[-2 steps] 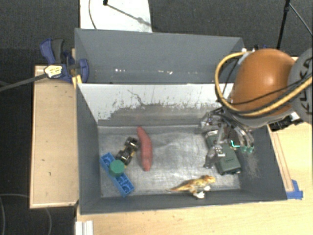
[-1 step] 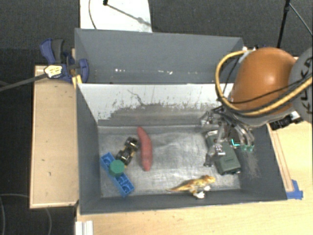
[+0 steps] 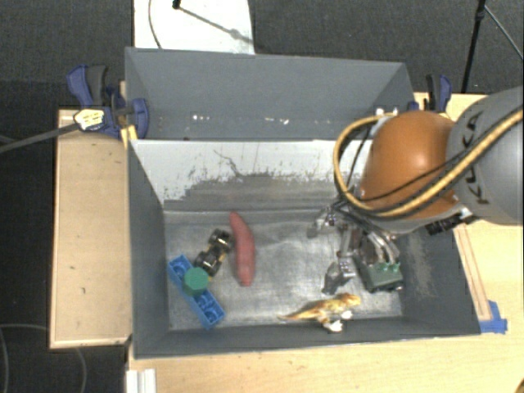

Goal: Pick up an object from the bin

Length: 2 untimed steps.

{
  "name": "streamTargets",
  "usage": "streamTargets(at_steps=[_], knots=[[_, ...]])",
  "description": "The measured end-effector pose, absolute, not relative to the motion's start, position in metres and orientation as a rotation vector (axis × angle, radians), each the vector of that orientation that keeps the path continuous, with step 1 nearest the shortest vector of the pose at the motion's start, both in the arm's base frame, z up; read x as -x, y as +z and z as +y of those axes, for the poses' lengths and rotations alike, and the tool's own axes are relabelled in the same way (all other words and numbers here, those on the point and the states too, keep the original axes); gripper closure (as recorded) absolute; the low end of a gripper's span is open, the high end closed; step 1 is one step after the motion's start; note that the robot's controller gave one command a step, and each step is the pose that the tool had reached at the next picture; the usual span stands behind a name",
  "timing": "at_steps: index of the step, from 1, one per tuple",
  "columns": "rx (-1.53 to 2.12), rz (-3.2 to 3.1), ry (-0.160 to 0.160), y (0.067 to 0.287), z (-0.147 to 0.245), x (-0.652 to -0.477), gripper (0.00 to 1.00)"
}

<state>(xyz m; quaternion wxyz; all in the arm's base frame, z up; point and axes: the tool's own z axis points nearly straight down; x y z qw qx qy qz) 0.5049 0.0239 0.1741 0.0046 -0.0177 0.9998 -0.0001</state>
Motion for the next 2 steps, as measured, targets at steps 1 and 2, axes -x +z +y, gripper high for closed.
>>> streamTargets(at_steps=[1, 2], knots=[[0.46, 3.107, 0.001, 0.1521, -0.0261, -0.4798, 1.0], [0.459, 3.107, 0.001, 0.1521, -0.0261, -0.4798, 1.0]])
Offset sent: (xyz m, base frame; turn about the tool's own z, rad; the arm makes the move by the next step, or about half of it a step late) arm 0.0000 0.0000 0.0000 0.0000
